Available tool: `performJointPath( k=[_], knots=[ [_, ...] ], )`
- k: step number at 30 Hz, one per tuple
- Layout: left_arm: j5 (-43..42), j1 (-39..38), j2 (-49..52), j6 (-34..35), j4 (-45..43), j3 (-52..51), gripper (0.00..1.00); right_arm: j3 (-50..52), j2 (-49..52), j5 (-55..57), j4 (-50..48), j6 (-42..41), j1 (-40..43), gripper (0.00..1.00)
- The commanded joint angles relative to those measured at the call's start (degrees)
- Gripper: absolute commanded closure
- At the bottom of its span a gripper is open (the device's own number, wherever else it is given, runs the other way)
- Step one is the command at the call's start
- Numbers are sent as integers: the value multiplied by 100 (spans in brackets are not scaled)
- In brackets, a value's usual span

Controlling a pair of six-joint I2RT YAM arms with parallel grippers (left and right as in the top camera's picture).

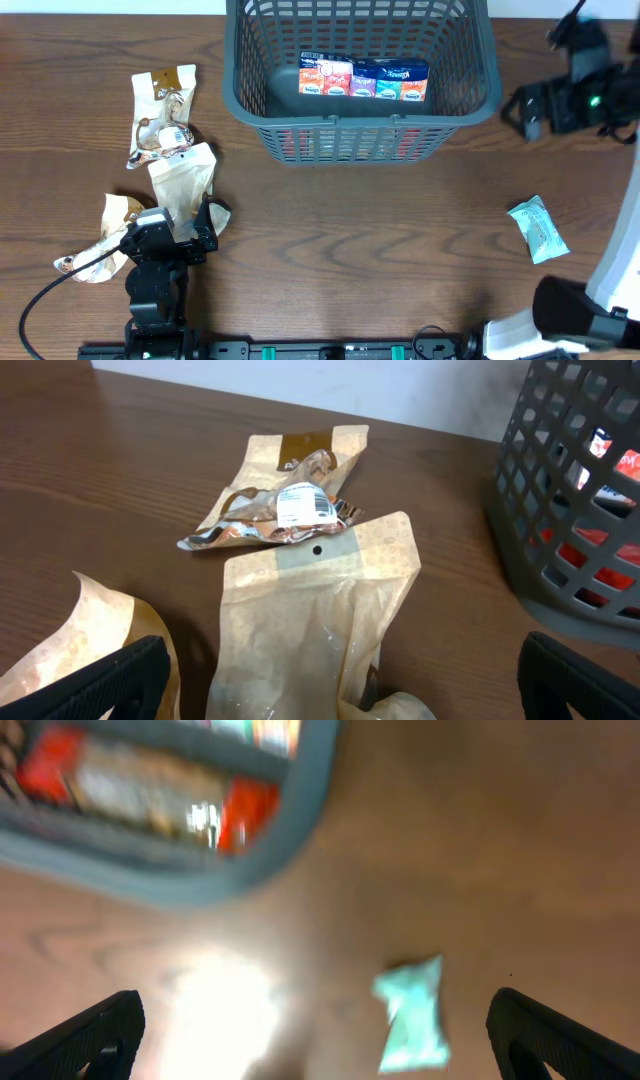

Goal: Pack container
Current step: 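Move the right gripper to the mint-green wipe packet and grasp it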

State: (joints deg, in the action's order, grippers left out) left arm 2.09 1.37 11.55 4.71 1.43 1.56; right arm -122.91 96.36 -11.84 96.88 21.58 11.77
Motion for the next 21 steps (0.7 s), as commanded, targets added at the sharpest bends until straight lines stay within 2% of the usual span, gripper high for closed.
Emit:
performJointPath(
  k=[1, 5, 11, 16, 21],
  knots=[
    [7, -22, 4, 52, 11, -81, 1, 1147, -579, 262, 20, -426, 31, 1],
    [7, -22, 4, 52, 11, -81, 1, 2695, -1185, 590, -111, -911, 31, 1],
    [7, -22, 4, 52, 15, -81, 1, 4450, -2085, 1655, -966, -1276, 184, 1],
    [7, -22, 4, 52, 15, -81, 1, 5200, -2312, 1561, -2059, -256, 737, 1],
    [7, -22, 4, 50, 17, -81, 1, 5383, -1845, 870, -2839, 879, 1349, 4]
  ],
)
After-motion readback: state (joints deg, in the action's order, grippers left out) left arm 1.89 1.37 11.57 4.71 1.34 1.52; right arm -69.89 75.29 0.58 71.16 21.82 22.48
